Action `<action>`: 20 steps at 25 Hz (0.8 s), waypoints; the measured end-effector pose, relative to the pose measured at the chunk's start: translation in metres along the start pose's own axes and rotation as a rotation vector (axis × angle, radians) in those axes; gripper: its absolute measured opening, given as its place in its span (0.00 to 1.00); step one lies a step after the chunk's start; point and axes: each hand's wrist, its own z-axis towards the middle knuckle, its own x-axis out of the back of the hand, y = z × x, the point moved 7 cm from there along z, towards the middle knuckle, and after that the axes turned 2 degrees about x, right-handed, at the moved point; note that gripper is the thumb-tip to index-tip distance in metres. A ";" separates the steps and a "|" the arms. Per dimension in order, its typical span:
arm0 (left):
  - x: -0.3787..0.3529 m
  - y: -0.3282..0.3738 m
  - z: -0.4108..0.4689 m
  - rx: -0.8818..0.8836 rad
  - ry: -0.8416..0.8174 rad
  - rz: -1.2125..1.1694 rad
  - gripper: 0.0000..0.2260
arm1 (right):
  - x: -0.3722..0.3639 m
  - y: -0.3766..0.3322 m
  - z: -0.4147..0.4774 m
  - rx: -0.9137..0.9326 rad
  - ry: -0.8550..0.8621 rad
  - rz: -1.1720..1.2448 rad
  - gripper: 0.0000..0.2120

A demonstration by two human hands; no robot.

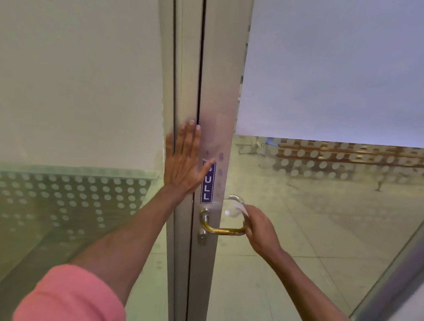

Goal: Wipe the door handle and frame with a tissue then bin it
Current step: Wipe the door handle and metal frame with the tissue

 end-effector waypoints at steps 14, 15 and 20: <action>-0.021 -0.014 -0.001 -0.071 0.097 -0.017 0.38 | -0.099 -0.047 -0.034 -0.095 0.068 -0.410 0.25; -0.021 -0.014 -0.002 -0.075 0.105 -0.023 0.38 | -0.106 -0.056 -0.031 -0.104 0.081 -0.403 0.24; -0.022 -0.016 -0.001 -0.073 0.125 -0.047 0.39 | -0.101 -0.055 -0.029 -0.004 0.096 -0.547 0.28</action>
